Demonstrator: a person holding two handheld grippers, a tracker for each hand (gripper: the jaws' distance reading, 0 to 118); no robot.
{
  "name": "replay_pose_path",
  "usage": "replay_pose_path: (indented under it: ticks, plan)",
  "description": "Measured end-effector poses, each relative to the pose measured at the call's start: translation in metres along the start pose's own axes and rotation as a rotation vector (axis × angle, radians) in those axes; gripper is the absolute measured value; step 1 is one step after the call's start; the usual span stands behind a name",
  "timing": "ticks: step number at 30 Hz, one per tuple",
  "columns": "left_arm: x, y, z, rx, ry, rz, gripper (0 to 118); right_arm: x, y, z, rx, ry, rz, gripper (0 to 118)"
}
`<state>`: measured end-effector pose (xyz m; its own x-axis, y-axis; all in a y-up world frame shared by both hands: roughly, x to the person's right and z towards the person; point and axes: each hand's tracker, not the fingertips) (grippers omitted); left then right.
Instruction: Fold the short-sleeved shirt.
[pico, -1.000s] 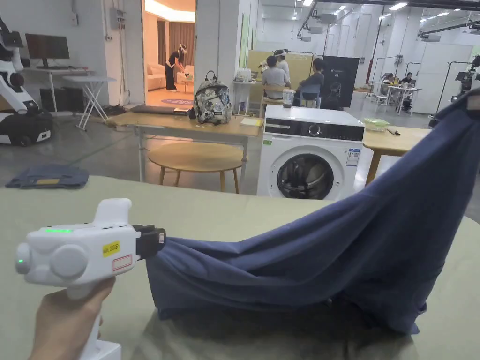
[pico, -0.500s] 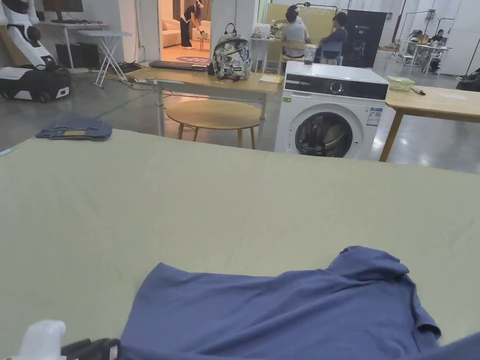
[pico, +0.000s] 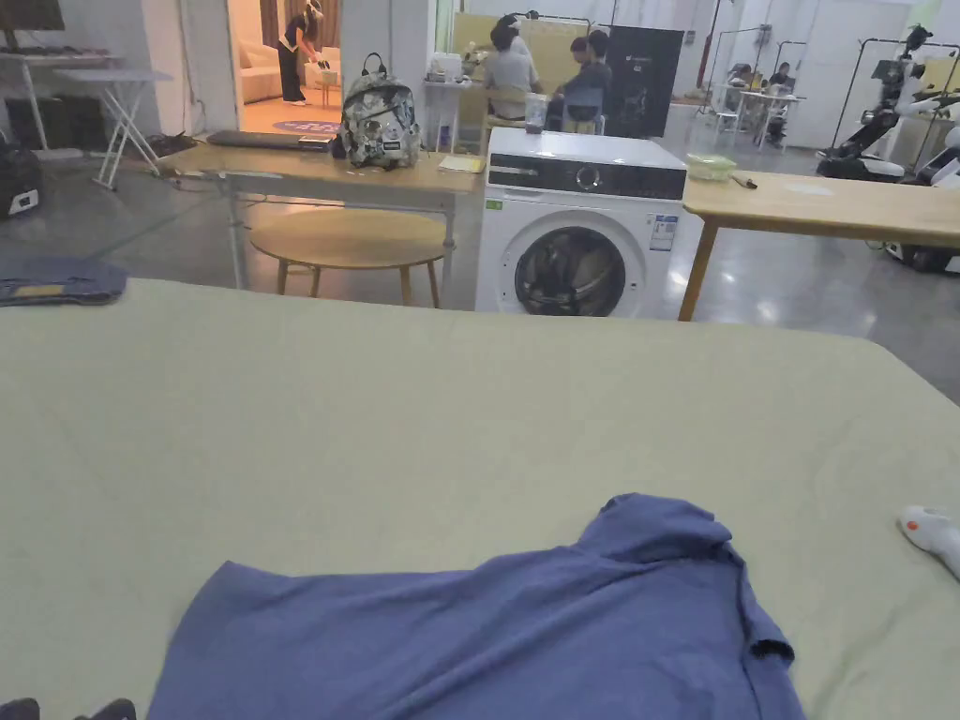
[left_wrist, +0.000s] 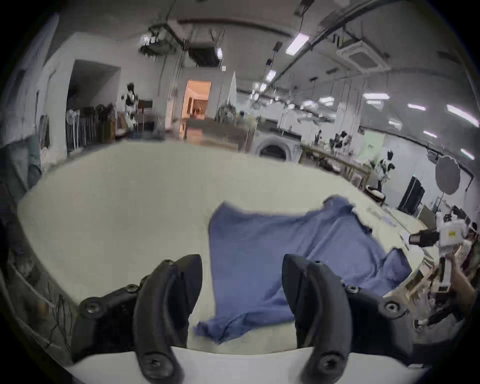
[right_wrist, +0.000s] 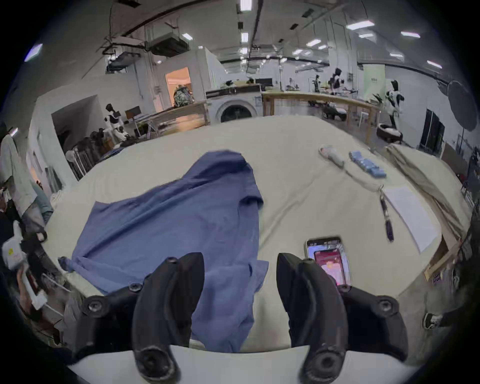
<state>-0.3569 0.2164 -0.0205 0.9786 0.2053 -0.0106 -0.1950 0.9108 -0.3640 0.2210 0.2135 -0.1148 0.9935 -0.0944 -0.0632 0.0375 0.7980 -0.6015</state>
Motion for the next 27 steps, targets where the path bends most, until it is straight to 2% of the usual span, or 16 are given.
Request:
replay_pose_path:
  ticks: [6,7,8,9,10,12,16,18,23,25,26,27]
  plan:
    - [0.063,0.042,0.03,0.148,-0.042,-0.116,62,-0.047,0.008,0.04,0.193,0.052,0.04,61]
    - [0.07,0.044,0.031,0.15,-0.075,-0.114,51,-0.055,0.005,0.043,0.202,0.052,0.058,61]
    - [0.076,0.045,0.031,0.148,-0.084,-0.107,31,-0.061,0.002,0.042,0.218,0.052,0.092,57]
    - [0.078,0.044,0.03,0.145,-0.082,-0.102,4,-0.069,-0.002,0.041,0.227,0.038,0.111,34]
    - [0.081,0.044,0.03,0.151,-0.096,-0.09,0,-0.075,-0.005,0.044,0.231,0.018,0.122,5]
    - [0.085,0.042,0.026,0.119,-0.111,-0.061,0,-0.083,-0.008,0.041,0.193,0.09,0.136,0]
    - [0.072,0.045,0.013,0.083,-0.102,-0.028,0,-0.093,-0.01,0.035,0.197,0.067,0.18,0]
    - [0.062,0.049,0.004,0.032,-0.087,-0.021,0,-0.094,-0.006,0.037,0.201,0.072,0.178,0]
    - [0.039,0.053,-0.03,-0.016,-0.06,-0.038,0,-0.083,-0.005,0.03,0.179,0.121,0.102,0]
    - [0.022,0.057,-0.059,-0.088,-0.073,-0.025,0,-0.075,-0.01,0.019,0.146,0.122,0.076,0]
    - [0.015,0.06,-0.079,-0.135,-0.081,-0.008,12,-0.072,-0.011,0.014,0.125,0.12,0.059,0]
    - [0.008,0.063,-0.102,-0.189,-0.058,0.005,42,-0.069,-0.012,0.01,0.106,0.122,0.038,0]
